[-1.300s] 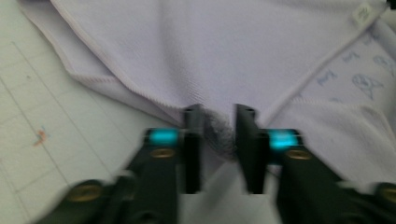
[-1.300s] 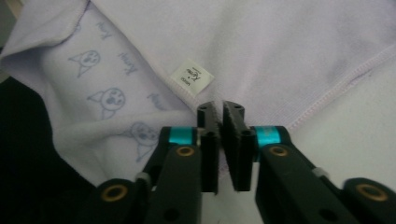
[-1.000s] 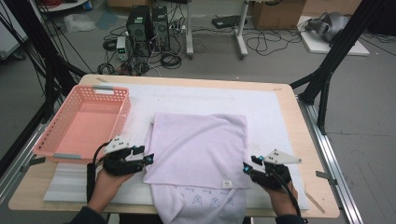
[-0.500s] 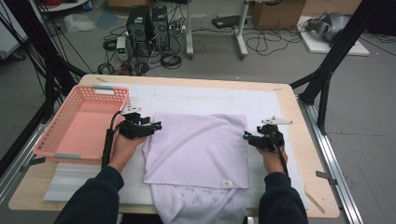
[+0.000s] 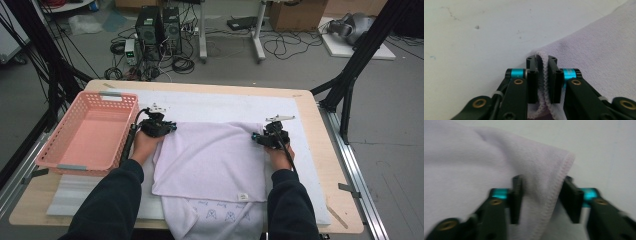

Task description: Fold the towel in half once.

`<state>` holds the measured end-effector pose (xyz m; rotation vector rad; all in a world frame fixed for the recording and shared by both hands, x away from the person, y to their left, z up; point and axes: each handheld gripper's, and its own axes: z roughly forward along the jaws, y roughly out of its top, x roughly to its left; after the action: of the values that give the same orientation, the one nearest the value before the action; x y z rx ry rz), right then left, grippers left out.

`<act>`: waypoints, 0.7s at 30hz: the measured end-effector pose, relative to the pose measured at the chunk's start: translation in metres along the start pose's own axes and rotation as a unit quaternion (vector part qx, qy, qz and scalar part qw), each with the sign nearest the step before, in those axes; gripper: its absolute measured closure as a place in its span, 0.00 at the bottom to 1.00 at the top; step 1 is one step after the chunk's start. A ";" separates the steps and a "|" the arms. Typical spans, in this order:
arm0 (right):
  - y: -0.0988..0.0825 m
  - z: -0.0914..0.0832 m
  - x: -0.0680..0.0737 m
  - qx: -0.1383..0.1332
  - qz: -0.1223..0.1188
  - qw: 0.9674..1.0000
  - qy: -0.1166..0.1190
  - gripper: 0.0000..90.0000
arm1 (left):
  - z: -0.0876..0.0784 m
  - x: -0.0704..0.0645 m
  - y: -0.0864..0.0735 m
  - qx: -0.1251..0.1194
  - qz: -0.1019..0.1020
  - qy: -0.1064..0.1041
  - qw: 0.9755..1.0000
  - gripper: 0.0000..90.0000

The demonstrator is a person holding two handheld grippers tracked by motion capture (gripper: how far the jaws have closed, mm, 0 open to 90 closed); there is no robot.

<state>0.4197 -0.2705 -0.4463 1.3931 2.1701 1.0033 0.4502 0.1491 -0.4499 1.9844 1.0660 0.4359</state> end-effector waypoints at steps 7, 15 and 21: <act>0.005 -0.004 -0.001 -0.018 0.004 1.000 0.013 0.96 | -0.012 0.009 0.010 -0.046 -0.052 0.029 0.997 0.93; 0.036 -0.009 -0.005 -0.087 -0.047 0.994 -0.040 0.96 | -0.016 0.016 0.050 -0.081 -0.038 0.066 0.994 0.93; 0.063 -0.004 -0.010 -0.100 -0.060 0.990 -0.086 0.95 | -0.007 0.016 0.061 -0.112 -0.060 0.077 0.989 0.92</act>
<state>0.4605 -0.2646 -0.3979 1.1958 1.9460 0.9870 0.4876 0.1471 -0.3982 1.7016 1.1704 0.6235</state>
